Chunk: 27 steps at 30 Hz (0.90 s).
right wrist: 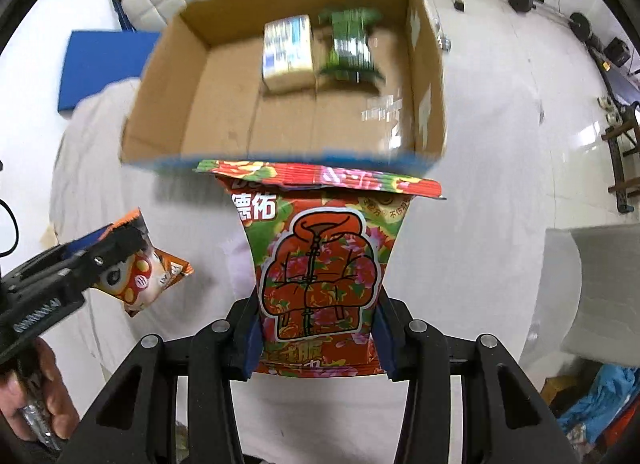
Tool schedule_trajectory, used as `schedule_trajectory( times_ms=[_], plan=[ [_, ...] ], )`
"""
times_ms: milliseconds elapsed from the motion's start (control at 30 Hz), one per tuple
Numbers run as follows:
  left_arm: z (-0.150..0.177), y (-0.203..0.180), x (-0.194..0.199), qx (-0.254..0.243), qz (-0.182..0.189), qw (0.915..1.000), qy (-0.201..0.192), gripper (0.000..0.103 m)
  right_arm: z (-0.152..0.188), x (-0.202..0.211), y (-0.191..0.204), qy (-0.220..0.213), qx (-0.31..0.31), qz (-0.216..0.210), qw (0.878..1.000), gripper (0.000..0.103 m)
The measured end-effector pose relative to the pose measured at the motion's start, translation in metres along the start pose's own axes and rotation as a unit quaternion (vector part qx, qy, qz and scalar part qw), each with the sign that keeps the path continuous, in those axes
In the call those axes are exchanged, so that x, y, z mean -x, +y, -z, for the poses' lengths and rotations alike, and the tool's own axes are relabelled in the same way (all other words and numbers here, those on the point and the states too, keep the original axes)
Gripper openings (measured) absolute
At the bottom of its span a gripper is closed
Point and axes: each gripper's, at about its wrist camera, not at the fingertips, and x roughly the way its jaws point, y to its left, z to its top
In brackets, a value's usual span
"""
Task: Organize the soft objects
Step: 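Lower both bags into the box and open both tools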
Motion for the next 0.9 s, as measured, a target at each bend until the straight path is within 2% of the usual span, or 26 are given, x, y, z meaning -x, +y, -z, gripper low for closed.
schedule_trajectory(
  times_ms=[167, 333, 633, 900],
  plan=[
    [-0.058, -0.011, 0.016, -0.018, -0.020, 0.9986, -0.045, 0.042, -0.037, 0.022, 0.000, -0.025, -0.001, 0.007, 1.000, 0.047],
    [-0.101, -0.009, 0.005, -0.024, -0.038, 0.9975, -0.054, 0.042, -0.075, 0.015, -0.002, -0.031, -0.006, 0.019, 0.999, 0.047],
    [-0.156, 0.005, -0.050, -0.022, -0.061, 0.9975, -0.030, 0.042, -0.128, -0.032, -0.013, 0.000, -0.024, 0.037, 0.999, 0.047],
    [-0.186, 0.014, -0.100, -0.029, -0.075, 0.9968, 0.000, 0.042, -0.150, -0.092, -0.025, 0.033, -0.039, 0.045, 0.998, 0.047]
  ],
)
